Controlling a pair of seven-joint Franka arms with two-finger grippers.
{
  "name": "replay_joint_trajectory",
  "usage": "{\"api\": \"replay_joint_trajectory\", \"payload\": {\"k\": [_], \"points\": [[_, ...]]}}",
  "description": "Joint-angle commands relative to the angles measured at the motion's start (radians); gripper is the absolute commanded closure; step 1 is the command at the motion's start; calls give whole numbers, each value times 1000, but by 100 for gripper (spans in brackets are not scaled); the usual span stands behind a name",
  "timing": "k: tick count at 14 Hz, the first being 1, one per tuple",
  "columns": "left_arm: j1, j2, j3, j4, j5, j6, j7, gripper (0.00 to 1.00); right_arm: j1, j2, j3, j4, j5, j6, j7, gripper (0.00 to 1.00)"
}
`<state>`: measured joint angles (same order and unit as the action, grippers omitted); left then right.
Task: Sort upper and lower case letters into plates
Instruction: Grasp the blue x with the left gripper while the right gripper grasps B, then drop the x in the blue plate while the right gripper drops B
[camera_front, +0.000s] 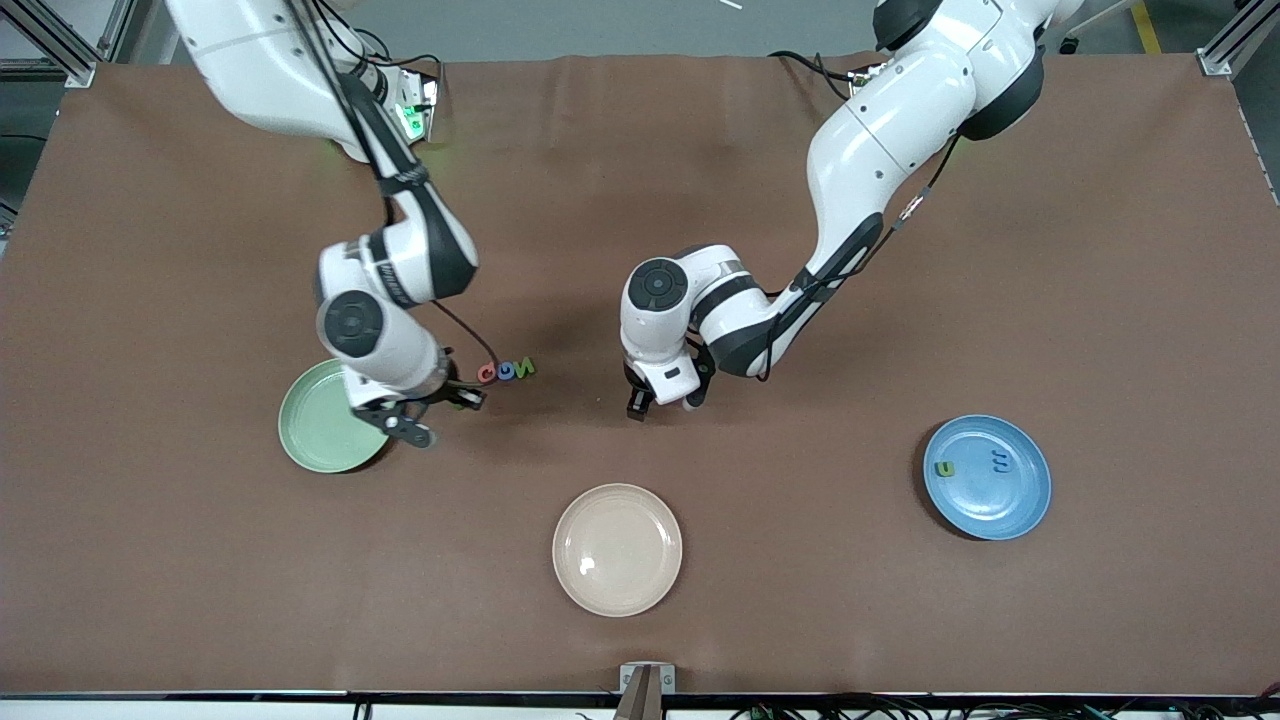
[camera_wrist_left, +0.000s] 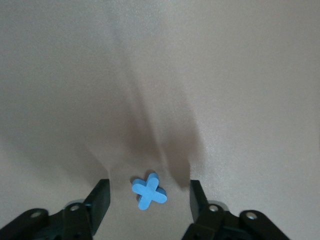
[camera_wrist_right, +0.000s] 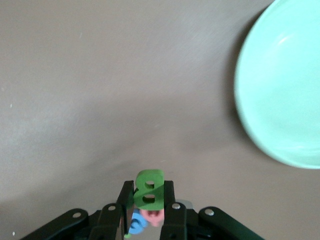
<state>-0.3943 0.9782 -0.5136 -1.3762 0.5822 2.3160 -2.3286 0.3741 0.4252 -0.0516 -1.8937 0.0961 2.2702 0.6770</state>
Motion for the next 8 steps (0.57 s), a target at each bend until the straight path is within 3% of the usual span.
{"api": "replay_joint_trajectory", "payload": {"k": [1,5,6,7,8], "points": [[-21,25,12,39,-19,-7,6,36,-90,-71,18,-44,-9,-35,-121,99],[-21,33,12,39,-25,-6,8,43,-193,-124,18,-97,-9,-32,-278,99],[-21,36,12,40,-25,-6,17,51,-223,-134,18,-126,-9,-23,-316,99],[-21,36,12,42,-25,-6,26,72,-240,-147,18,-160,-9,0,-350,99],[-21,36,12,43,-25,-7,31,87,-263,-160,18,-213,-10,53,-387,99]]}}
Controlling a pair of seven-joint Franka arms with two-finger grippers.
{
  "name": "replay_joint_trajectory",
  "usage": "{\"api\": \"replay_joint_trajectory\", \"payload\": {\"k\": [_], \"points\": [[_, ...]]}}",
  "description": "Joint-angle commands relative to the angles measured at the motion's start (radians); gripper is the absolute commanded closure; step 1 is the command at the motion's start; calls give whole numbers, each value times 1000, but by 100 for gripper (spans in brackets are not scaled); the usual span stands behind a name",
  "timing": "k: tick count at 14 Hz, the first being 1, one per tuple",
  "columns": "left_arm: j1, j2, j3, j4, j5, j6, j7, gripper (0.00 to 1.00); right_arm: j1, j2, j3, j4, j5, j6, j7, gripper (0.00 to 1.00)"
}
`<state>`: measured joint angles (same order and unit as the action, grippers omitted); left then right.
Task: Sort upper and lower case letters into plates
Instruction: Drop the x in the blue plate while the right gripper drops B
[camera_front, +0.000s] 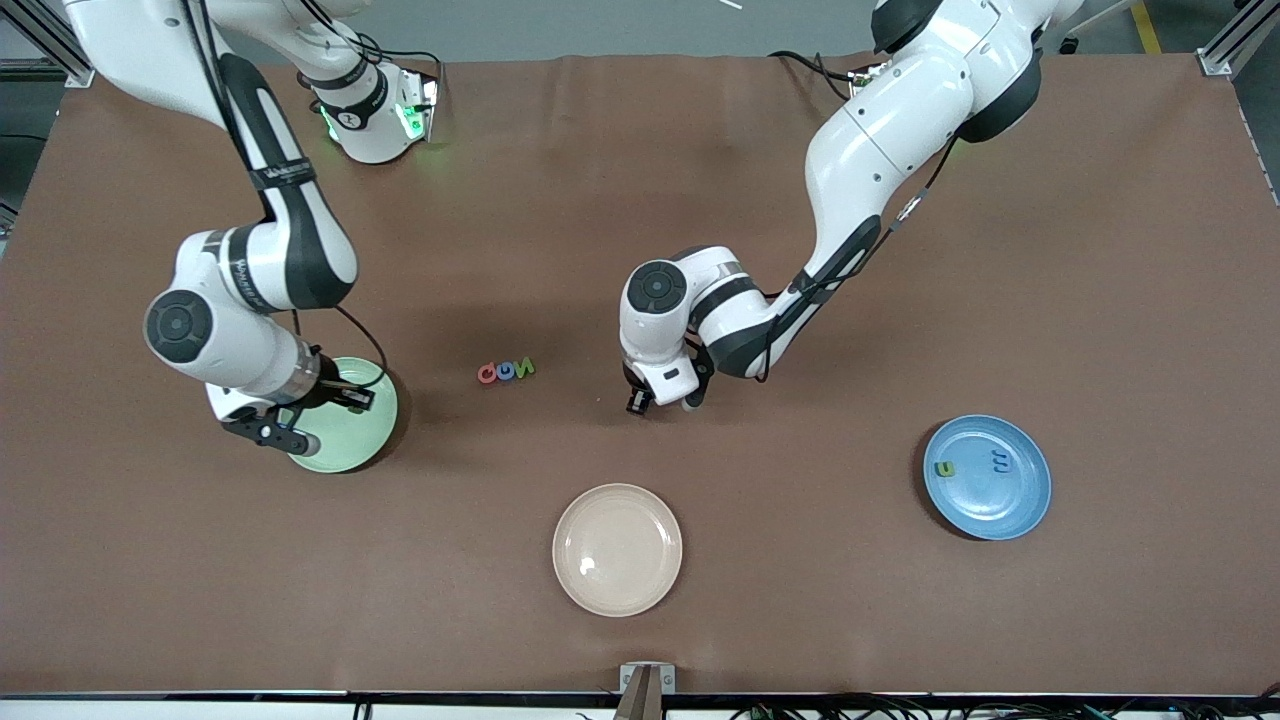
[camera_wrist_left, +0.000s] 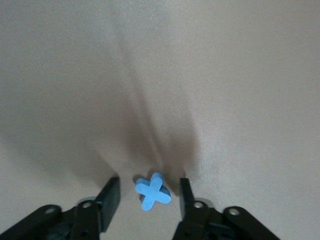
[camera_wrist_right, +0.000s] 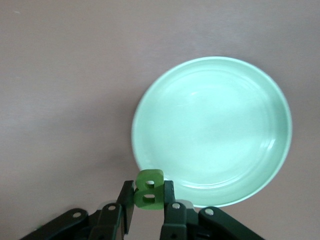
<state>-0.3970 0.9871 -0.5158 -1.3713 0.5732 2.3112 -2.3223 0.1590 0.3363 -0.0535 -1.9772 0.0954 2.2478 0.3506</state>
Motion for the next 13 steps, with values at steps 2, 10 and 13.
{"api": "replay_joint_trajectory", "payload": {"k": [2,10,13], "points": [[-14,27,14,38,-16,-3,49,100,-78,-69,20,-202,-8,176,-116,99],[159,-109,-65,31,-90,-149,262,100,-112,58,23,-278,-6,366,-165,97],[335,-183,-200,20,-90,-281,484,100,-111,60,24,-270,-5,357,-162,30]]}}
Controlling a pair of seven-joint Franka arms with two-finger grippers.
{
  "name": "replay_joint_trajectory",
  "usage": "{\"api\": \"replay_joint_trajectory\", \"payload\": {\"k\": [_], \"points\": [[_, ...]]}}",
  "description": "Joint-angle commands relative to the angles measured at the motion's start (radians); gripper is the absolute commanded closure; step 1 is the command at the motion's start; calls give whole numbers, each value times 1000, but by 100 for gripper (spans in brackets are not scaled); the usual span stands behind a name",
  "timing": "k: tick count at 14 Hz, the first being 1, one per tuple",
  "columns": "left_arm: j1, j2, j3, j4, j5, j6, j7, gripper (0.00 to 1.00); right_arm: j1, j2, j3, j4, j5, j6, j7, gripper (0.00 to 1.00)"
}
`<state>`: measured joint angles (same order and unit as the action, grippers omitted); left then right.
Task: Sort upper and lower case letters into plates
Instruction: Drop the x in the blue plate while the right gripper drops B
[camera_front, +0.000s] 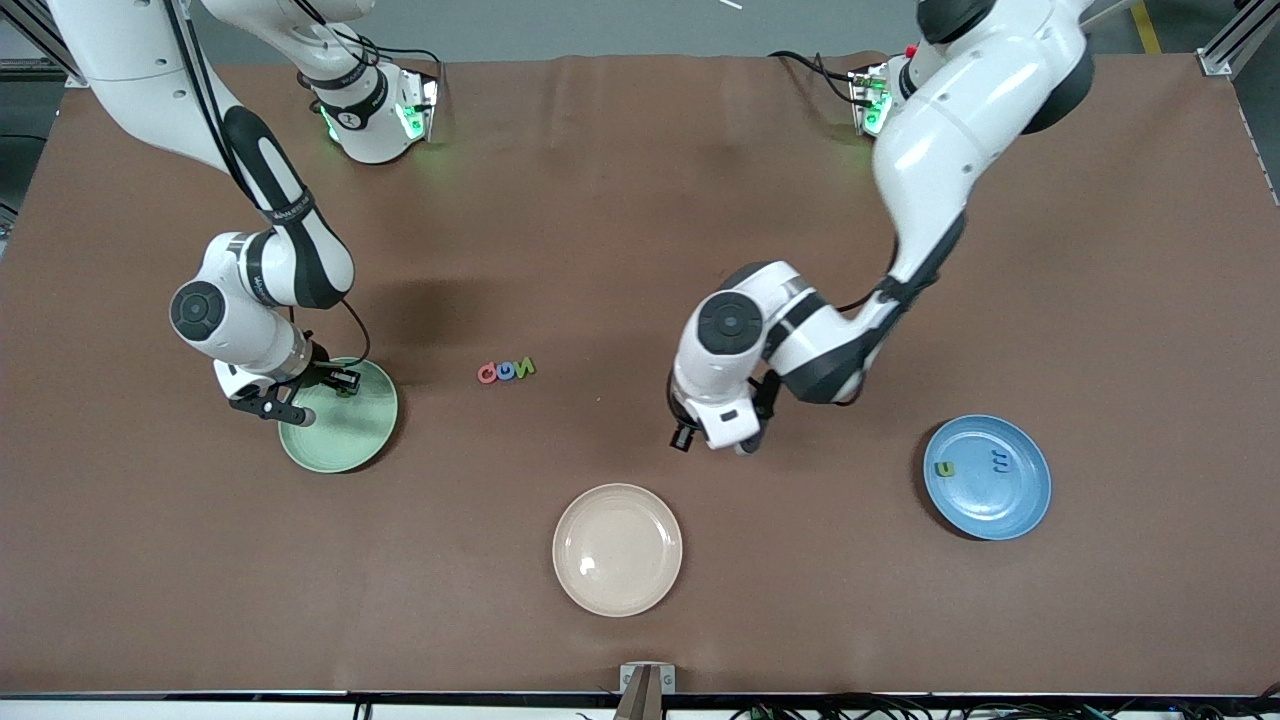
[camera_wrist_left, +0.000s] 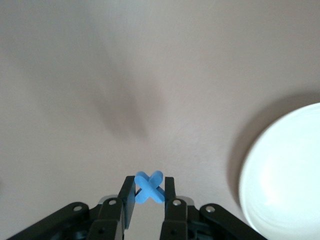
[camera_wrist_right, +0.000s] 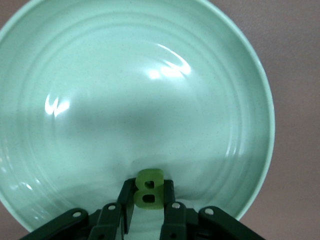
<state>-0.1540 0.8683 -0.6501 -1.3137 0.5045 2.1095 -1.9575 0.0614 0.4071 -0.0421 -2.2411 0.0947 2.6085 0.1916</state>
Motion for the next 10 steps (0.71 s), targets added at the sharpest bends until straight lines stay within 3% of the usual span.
{"api": "replay_joint_trajectory", "payload": {"k": [1,3,6,10], "points": [[140,-80,-89,-42,-12,-133,197,100,-15,-13,13,-3,-4,-8,-4,0],[207,-109,-94,-52,-12,-235,374,100,-12,-27,13,32,-4,-49,-3,0],[342,-120,-101,-102,-9,-287,590,100,1,-39,18,139,11,-227,38,0],[499,-129,-112,-196,55,-273,813,100,112,-31,18,160,11,-200,276,0]]}}
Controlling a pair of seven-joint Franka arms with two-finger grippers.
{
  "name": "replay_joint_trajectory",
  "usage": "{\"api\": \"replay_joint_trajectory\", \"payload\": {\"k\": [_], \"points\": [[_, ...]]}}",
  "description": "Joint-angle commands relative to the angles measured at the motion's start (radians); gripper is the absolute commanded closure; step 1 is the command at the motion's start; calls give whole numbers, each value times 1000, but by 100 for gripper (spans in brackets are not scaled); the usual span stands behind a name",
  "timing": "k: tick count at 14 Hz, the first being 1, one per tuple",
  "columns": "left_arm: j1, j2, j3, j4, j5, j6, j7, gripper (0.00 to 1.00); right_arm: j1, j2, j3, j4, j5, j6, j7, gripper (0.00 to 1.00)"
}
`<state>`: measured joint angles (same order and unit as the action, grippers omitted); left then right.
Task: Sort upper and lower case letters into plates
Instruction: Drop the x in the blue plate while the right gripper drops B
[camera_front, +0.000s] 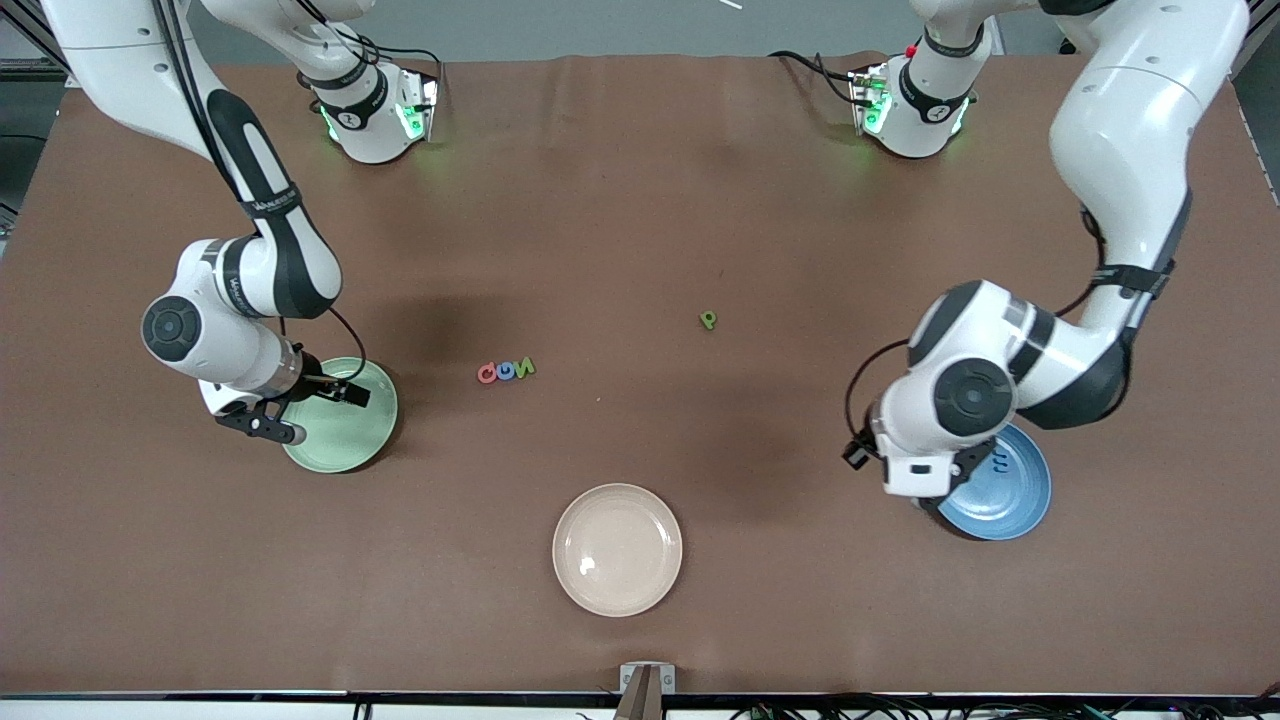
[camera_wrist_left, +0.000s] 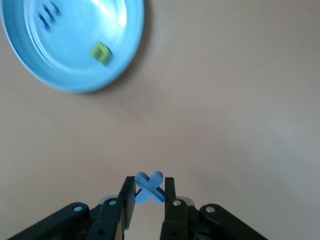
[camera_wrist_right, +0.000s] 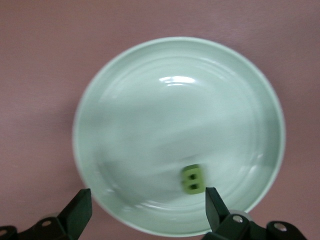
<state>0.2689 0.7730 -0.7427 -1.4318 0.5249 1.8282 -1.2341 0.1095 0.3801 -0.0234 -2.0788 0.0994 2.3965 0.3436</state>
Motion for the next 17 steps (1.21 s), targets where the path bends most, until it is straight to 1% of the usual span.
{"api": "replay_joint_trajectory", "payload": {"k": [1,2,3,4,6,7,8,9,10,11,13,14,17], "points": [[108,-28,-20,-88,56,19,135,100,90,-4,-1,-3,6,21,177,0],[148,-23,-20,-110,81,54,171,100,117,0,-1,-3,6,38,228,0],[189,-23,-20,-155,111,128,207,100,148,12,-1,-6,5,64,277,0],[223,-20,-18,-179,124,190,217,100,171,26,-3,-6,5,87,326,0],[279,8,-15,-187,150,233,251,98,217,63,-3,-4,3,151,399,0],[302,23,-14,-193,162,247,272,95,225,78,-3,-4,3,180,414,0],[315,28,-14,-206,168,264,280,83,234,94,-3,-4,5,196,428,0],[323,28,-11,-220,184,275,280,50,251,103,-3,-4,3,204,445,0],[325,26,-9,-231,193,275,277,8,262,108,-3,-4,3,207,465,0],[326,19,-9,-243,193,275,269,0,266,108,-3,-6,3,205,475,0],[319,0,-17,-268,193,270,251,0,282,108,-3,-14,3,204,489,0],[319,-6,-41,-283,191,266,214,0,297,108,-4,-23,2,204,512,0],[317,-21,-147,-351,194,267,54,0,317,108,-4,-40,2,204,525,0]]}}
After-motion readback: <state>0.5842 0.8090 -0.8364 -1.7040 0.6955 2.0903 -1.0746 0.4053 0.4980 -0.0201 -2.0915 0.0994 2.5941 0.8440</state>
